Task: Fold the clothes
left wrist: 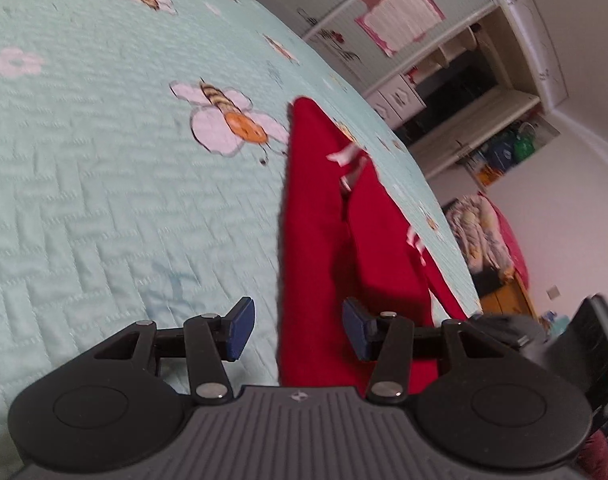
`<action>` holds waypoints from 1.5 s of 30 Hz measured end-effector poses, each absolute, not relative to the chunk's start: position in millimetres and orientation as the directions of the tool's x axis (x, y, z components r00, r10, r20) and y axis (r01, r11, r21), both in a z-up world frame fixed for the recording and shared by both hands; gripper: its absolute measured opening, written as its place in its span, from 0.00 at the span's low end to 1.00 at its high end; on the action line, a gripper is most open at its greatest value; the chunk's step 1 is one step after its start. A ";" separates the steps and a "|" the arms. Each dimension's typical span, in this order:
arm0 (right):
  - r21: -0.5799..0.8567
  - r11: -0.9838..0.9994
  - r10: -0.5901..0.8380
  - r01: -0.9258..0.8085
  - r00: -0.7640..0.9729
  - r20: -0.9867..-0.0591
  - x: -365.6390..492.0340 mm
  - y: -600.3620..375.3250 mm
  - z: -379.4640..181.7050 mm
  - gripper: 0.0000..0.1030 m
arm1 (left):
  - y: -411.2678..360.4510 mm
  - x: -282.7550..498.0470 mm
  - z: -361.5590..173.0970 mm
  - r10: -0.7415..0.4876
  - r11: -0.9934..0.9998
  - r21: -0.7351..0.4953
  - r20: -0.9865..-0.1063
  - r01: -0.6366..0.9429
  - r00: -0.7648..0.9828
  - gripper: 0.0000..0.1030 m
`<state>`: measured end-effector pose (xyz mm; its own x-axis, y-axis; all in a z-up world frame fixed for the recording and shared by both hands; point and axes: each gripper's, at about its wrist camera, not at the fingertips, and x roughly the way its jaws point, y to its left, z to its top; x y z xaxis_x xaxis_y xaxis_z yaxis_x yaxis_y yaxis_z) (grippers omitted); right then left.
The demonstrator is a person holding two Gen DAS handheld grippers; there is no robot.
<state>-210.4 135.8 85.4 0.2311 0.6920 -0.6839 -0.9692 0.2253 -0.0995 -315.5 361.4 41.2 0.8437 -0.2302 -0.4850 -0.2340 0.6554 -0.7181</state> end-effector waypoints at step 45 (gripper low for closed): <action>0.146 0.336 0.740 -0.930 0.165 -0.652 -194.0 62.1 79.1 0.43 | 326.2 -264.6 25.6 -0.287 0.728 -0.664 -0.520 -0.169 0.805 0.26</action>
